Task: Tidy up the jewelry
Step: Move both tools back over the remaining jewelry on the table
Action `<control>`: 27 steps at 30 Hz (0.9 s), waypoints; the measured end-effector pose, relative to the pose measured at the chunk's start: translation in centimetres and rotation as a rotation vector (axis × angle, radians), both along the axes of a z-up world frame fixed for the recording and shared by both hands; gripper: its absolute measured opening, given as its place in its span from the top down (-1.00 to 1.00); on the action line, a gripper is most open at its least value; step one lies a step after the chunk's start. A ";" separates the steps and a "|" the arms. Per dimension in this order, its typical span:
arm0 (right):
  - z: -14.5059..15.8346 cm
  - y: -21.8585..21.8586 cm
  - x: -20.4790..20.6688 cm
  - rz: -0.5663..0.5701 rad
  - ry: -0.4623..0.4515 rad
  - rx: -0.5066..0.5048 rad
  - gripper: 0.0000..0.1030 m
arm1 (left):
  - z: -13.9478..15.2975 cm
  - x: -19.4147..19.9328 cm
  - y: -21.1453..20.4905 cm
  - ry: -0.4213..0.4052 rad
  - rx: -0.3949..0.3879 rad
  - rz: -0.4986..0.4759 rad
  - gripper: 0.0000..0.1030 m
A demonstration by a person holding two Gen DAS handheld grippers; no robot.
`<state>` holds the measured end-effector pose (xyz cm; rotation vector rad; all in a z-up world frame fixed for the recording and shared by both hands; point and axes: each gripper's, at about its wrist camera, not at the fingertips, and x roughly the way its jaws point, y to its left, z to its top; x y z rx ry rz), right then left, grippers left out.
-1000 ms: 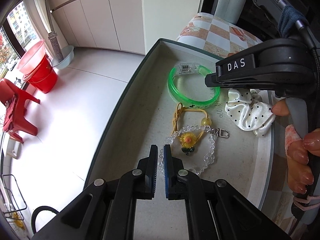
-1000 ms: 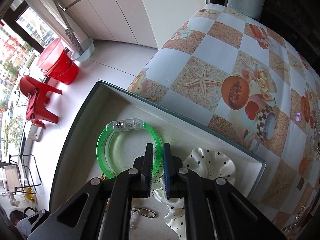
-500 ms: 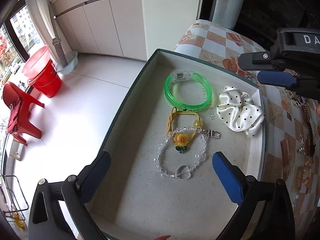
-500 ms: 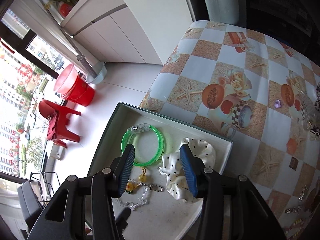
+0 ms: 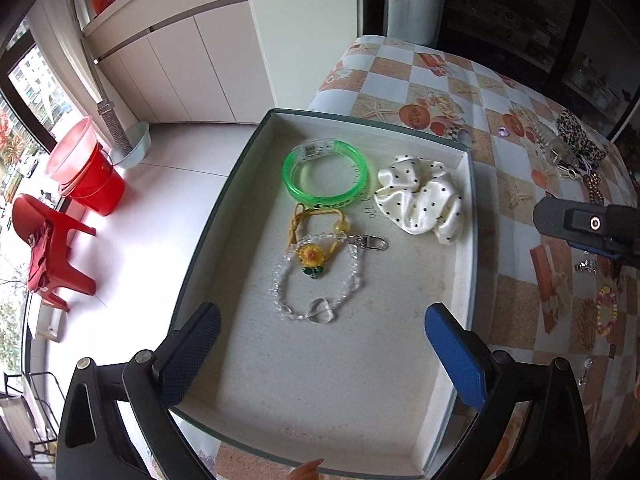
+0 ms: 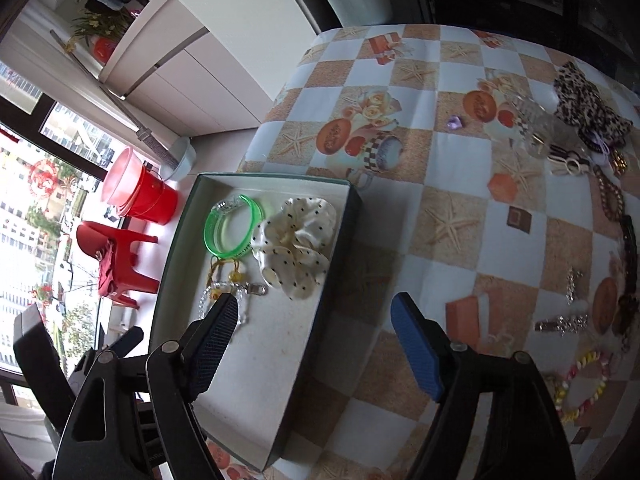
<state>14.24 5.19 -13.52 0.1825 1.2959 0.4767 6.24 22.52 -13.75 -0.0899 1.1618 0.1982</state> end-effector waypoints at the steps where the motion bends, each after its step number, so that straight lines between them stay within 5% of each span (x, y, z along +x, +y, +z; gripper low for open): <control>1: 0.0 -0.8 -0.4 -0.010 0.007 0.003 -0.71 | 0.1 -0.1 -0.6 0.003 -0.003 -0.012 -1.00; 7: 0.3 -6.9 -2.7 -0.119 0.019 0.018 -0.79 | 0.9 -0.4 -4.9 0.012 -0.012 -0.098 -1.00; 9: 0.4 -9.2 -3.4 -0.162 0.018 0.012 -0.99 | 1.2 -0.5 -6.5 0.010 -0.008 -0.131 -1.00; 16: -0.1 -16.5 -5.8 -0.303 0.052 -0.014 -0.99 | 1.1 0.2 -11.4 0.019 0.000 -0.224 -1.00; 27: -1.6 -23.5 -6.8 -0.377 0.138 -0.114 -0.99 | -0.1 2.2 -16.9 0.054 -0.048 -0.351 -1.00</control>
